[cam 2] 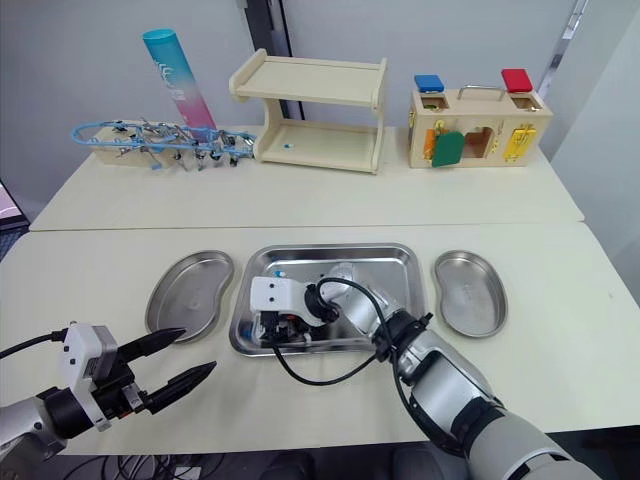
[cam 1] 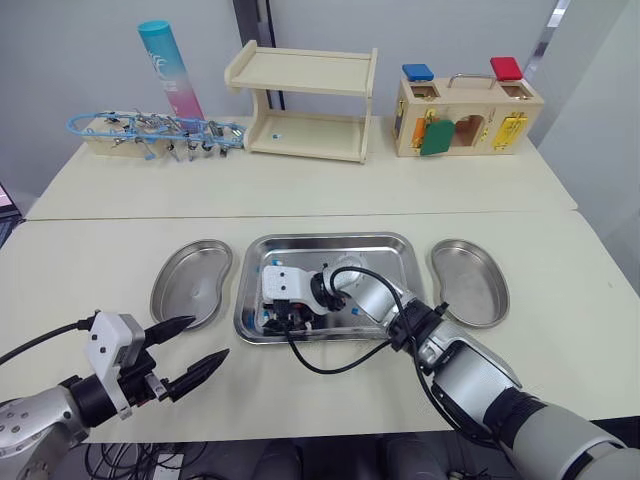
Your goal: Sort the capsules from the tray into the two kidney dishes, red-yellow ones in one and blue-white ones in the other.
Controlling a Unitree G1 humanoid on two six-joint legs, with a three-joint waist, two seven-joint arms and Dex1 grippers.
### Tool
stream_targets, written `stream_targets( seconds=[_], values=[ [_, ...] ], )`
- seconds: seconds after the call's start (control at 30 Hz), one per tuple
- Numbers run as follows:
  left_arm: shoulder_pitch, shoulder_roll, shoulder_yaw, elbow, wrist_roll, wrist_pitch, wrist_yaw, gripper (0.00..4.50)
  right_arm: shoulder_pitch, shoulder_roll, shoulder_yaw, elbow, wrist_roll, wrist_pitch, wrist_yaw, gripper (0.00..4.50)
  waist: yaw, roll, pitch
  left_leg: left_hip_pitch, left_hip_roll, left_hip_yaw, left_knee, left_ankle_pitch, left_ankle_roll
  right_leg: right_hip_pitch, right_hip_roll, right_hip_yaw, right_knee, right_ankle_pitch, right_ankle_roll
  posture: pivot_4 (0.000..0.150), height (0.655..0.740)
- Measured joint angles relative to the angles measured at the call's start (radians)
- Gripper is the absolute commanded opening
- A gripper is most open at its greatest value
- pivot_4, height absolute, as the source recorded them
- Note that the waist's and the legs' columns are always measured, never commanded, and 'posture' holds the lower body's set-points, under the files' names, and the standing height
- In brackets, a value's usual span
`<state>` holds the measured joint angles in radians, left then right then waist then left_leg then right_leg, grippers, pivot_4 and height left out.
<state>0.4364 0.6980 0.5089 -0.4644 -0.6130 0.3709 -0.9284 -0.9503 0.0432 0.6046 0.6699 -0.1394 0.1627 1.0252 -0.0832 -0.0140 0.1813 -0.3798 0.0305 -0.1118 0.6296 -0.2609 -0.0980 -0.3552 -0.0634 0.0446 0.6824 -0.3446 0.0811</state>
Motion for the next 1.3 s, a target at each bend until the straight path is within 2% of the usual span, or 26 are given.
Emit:
stream_targets(
  seconds=[0.07, 0.37, 0.57, 0.77, 0.93, 1.1, 1.3],
  values=[
    [0.0, 0.002, 0.005, 0.0, 0.0, 0.0, 0.0, 4.5, 0.0, 0.002, 0.0, 0.0, 0.0, 0.0, 0.0, 0.59, 0.0, 0.0, 0.0, 0.0, 0.0, 0.0, 0.0, 0.0, 0.0, 0.0, 0.0, 0.0, 0.0, 0.0, 0.0, 0.15, 0.74],
    [0.002, 0.002, 0.009, 0.014, 0.0, -0.012, -0.01, 4.5, 0.0, -0.007, -0.041, -0.048, 0.011, 0.046, 0.006, 0.56, 0.0, 0.0, 0.0, -0.001, 0.0, 0.0, 0.0, 0.0, 0.0, -0.001, 0.0, 0.0, 0.0, 0.0, 0.0, 0.15, 0.74],
    [-0.018, 0.0, 0.002, 0.012, -0.005, -0.025, -0.024, 4.5, 0.048, -0.095, -0.106, -0.337, 0.068, 0.178, 0.038, 0.56, 0.007, 0.0, 0.0, -0.002, 0.0, 0.0, 0.0, 0.0, 0.0, -0.001, 0.0, 0.0, -0.001, 0.0, 0.0, 0.15, 0.74],
    [-0.078, -0.005, -0.09, -0.043, -0.022, -0.034, -0.055, 4.5, 0.185, -0.279, -0.196, -0.793, 0.161, 0.437, 0.042, 0.56, 0.026, 0.0, 0.0, -0.003, 0.0, 0.0, 0.0, 0.0, 0.0, -0.001, 0.0, 0.0, -0.001, 0.0, 0.0, 0.15, 0.74],
    [-0.086, -0.02, -0.158, -0.072, -0.026, -0.059, -0.09, 4.5, 0.289, -0.46, -0.313, -1.039, 0.235, 0.617, 0.019, 0.56, 0.029, 0.0, 0.0, -0.002, 0.0, 0.001, 0.0, 0.0, 0.0, 0.0, 0.0, 0.0, -0.002, 0.0, 0.0, 0.15, 0.74],
    [-0.072, -0.058, -0.231, -0.071, -0.009, -0.135, -0.129, 4.5, 0.392, -0.662, -0.491, -1.126, 0.289, 0.72, -0.004, 0.56, 0.034, 0.0, 0.001, -0.002, 0.0, 0.001, 0.0, 0.0, 0.0, 0.0, 0.0, 0.0, -0.002, 0.0, 0.0, 0.15, 0.74],
    [-0.091, -0.103, -0.277, -0.068, -0.004, -0.205, -0.138, 4.5, 0.524, -0.829, -0.638, -1.088, 0.319, 0.719, -0.028, 0.56, 0.037, -0.001, 0.001, -0.002, 0.0, 0.002, 0.0, 0.0, 0.0, 0.001, 0.0, 0.001, -0.003, 0.0, 0.0, 0.15, 0.74]
  ],
)
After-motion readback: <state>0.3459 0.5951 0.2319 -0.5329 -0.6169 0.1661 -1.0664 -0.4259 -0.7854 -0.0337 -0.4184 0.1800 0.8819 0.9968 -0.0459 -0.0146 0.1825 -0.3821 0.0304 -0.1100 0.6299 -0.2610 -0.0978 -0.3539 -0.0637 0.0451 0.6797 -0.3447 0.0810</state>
